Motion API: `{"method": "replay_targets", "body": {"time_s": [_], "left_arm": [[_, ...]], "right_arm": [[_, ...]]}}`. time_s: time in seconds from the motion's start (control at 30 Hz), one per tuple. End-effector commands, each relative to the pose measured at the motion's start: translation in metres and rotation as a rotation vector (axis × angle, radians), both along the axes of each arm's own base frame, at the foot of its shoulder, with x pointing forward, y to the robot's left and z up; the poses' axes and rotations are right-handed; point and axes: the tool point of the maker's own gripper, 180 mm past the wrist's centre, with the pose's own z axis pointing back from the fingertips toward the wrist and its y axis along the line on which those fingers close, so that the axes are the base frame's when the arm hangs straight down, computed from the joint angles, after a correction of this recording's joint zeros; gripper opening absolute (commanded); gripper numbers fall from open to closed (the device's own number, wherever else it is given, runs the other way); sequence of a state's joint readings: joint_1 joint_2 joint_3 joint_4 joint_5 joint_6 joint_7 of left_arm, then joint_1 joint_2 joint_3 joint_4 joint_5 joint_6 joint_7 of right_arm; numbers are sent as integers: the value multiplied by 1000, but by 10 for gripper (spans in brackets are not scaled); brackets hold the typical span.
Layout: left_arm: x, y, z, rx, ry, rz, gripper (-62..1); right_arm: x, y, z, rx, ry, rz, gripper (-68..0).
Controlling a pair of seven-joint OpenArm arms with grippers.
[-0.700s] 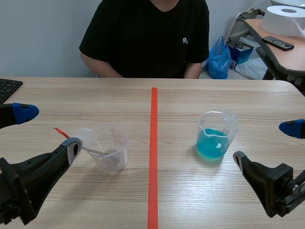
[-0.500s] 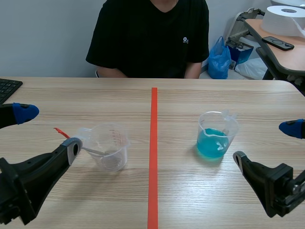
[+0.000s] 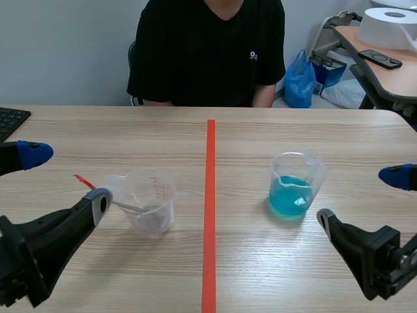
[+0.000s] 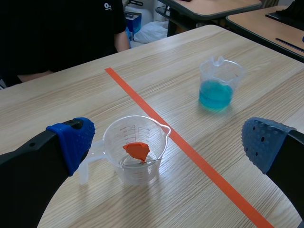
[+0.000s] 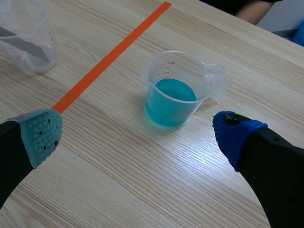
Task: Do the redox reaction experiment.
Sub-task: 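Lift the metal plate out of the left beaker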
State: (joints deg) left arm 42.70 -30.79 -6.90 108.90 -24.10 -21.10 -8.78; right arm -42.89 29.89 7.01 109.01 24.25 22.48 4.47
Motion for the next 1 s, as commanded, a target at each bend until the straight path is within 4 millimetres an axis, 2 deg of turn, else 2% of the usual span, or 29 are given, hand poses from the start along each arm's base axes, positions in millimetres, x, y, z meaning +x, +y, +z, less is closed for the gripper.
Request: {"method": "replay_targets", "body": {"time_s": [0.0,0.97], "left_arm": [[1,-3,10,-29,-25,1,14],[1,-3,10,-29,-25,0,14]], "right_arm": [[2,4,9,15,-29,12,4],[2,4,8,2,-28,16,4]]}}
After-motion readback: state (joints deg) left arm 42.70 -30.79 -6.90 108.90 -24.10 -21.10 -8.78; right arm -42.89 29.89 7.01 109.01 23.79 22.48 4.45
